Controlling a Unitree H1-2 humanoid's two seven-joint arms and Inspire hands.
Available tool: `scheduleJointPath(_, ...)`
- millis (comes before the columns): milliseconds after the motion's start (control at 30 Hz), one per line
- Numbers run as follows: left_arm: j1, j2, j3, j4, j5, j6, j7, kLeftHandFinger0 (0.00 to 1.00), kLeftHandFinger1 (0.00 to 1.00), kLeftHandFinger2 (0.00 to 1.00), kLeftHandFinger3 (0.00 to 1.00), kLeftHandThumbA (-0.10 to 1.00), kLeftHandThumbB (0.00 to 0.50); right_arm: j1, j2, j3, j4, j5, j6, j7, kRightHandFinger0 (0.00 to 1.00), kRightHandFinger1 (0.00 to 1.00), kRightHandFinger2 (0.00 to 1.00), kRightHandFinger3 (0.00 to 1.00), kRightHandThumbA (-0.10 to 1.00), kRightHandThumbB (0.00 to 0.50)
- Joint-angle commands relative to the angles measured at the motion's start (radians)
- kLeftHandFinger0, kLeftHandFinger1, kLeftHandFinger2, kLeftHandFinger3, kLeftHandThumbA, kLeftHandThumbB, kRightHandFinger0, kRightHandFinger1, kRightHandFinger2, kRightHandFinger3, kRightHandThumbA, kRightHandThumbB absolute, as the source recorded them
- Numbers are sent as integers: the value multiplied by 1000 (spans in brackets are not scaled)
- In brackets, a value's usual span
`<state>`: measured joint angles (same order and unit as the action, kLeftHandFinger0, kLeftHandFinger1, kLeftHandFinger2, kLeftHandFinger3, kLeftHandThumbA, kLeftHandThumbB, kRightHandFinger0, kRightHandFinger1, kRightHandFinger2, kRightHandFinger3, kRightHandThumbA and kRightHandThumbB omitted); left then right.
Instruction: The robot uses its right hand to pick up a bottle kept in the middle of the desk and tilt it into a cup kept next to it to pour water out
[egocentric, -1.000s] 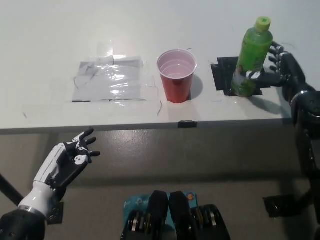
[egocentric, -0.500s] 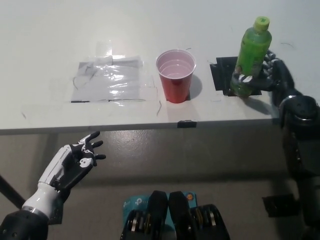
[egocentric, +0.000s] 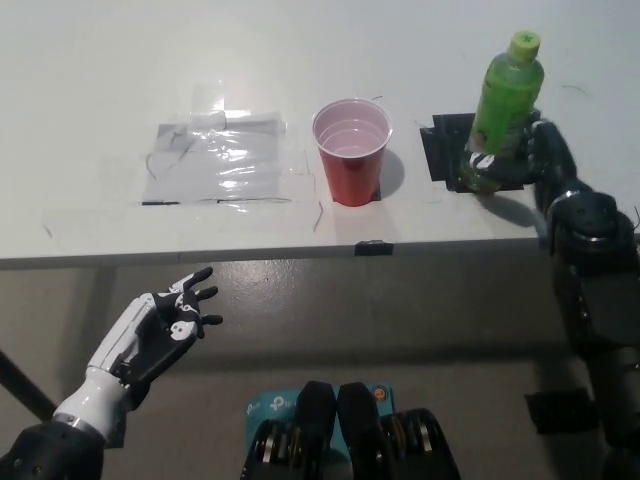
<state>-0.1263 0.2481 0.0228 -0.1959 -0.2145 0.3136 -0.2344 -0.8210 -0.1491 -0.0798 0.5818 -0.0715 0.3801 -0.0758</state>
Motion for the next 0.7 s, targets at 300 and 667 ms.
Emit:
scheduleJointPath(300,-15,27,-8,-6,6,-41,-21,767,914,1000,1000,548,255,-165,-41,-98,138,-16,-163,-224,1000,1000,1000,1000,448,415)
scheduleJointPath(667,-33,28,-28,14,21,-57,-27,752,920,1000,1000,571,262,-174,-5,-37,132,-21,-156,-193,762,1000,1000,1000,448,395)
